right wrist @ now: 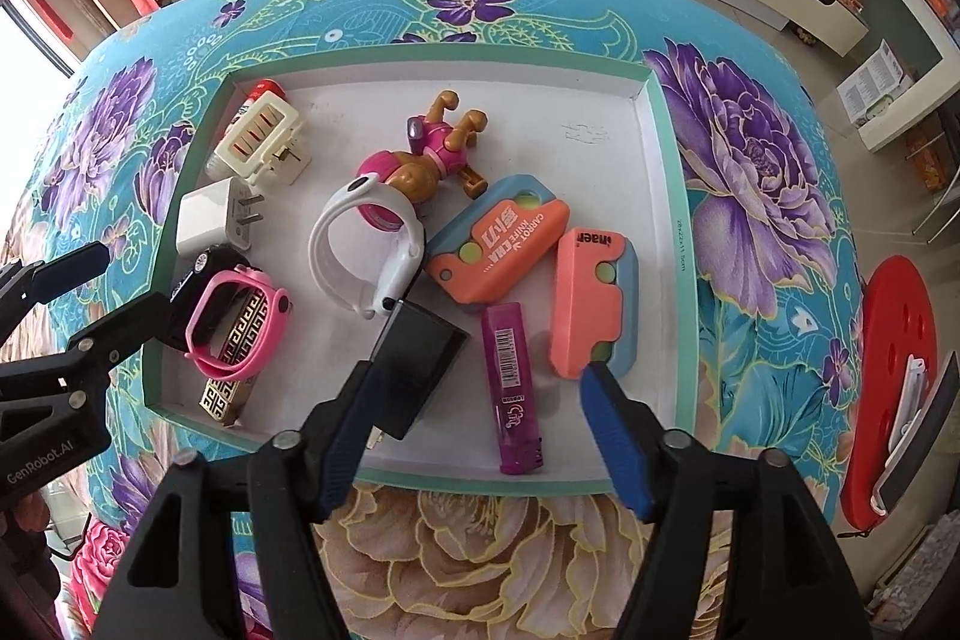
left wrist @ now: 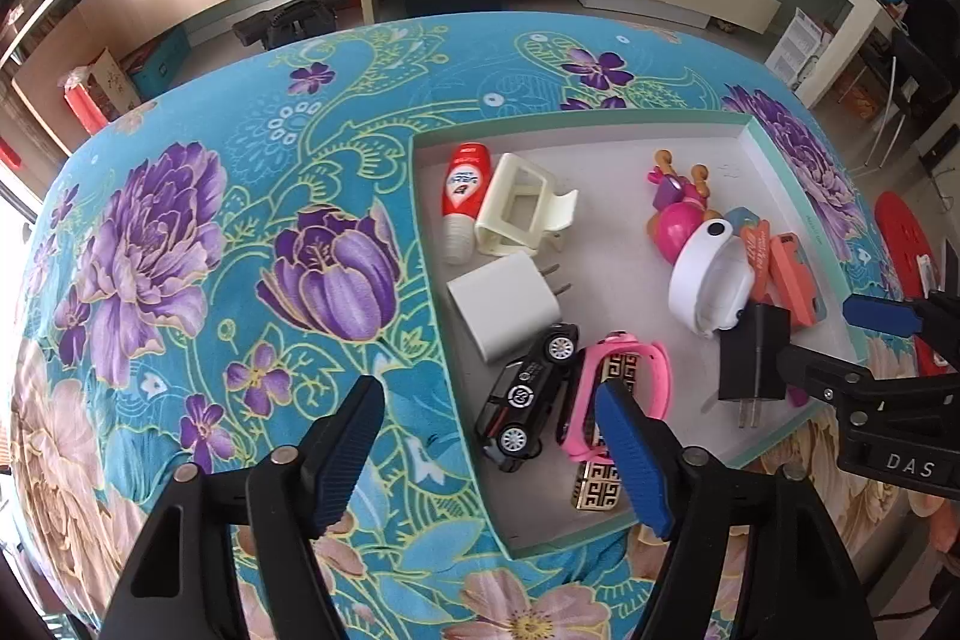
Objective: Organize rigid objects
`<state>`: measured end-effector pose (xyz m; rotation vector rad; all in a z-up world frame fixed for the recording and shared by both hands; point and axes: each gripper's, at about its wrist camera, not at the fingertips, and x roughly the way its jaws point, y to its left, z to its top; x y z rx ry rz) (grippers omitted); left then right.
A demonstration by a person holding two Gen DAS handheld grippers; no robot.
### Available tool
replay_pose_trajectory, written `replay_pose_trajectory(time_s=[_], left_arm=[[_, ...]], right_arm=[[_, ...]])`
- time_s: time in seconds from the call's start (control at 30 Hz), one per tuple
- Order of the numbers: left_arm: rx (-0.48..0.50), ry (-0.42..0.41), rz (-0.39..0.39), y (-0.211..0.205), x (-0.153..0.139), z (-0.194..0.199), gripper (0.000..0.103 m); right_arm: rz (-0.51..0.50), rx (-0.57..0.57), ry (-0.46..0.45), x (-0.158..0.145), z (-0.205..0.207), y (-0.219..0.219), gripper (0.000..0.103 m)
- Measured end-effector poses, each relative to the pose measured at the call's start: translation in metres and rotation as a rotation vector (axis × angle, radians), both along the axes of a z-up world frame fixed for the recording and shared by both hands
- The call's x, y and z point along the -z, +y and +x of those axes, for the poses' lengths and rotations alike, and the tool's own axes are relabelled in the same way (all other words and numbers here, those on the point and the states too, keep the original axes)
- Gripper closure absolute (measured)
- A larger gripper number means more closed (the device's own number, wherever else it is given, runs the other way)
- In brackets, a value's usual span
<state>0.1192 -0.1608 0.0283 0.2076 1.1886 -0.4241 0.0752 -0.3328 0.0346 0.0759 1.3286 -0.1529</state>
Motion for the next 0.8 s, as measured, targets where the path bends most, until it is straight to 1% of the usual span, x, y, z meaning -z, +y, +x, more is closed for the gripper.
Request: replay_pose_trajectory(time_s=[0.03, 0.07, 0.1, 0.17, 0.2, 0.33, 0.4, 0.43, 0.5, 0.67, 0.8], left_arm=[[-0.013, -0.006, 0.000, 0.005, 0.000, 0.001, 0.013], [-0.026, -0.013, -0.002, 0.010, 0.000, 0.002, 0.006], [-0.038, -0.022, -0.004, 0.016, 0.000, 0.003, 0.002], [-0.059, -0.039, -0.003, 0.026, -0.001, 0.004, 0.000], [-0.068, -0.050, 0.000, 0.031, -0.001, 0.005, 0.000], [-0.094, -0.109, 0.019, 0.050, -0.003, 0.005, 0.000], [-0.100, -0.125, 0.016, 0.058, -0.004, 0.003, 0.000], [-0.100, -0.126, 0.018, 0.062, -0.003, 0.002, 0.000], [-0.104, -0.129, 0.018, 0.069, -0.002, -0.001, 0.000], [-0.127, -0.141, -0.017, 0.088, -0.003, -0.010, 0.000], [-0.118, -0.160, -0.029, 0.099, -0.002, -0.024, 0.000]], right_arm=[[-0.002, -0.004, -0.005, 0.000, 0.000, 0.002, 0.027], [-0.002, -0.007, -0.010, -0.001, 0.000, 0.005, 0.027], [0.000, -0.010, -0.015, -0.002, 0.001, 0.007, 0.025], [0.008, -0.013, -0.025, -0.003, 0.001, 0.013, 0.019], [0.011, -0.015, -0.029, -0.004, 0.001, 0.016, 0.017], [0.012, -0.023, -0.048, -0.005, 0.002, 0.028, 0.015], [0.024, -0.023, -0.062, -0.005, 0.001, 0.034, 0.006], [0.027, -0.023, -0.068, -0.005, 0.000, 0.037, 0.005], [0.035, -0.028, -0.082, -0.005, -0.002, 0.044, 0.004], [0.027, -0.047, -0.095, 0.000, -0.007, 0.062, 0.004], [0.062, -0.023, -0.149, -0.003, -0.016, 0.069, 0.004]])
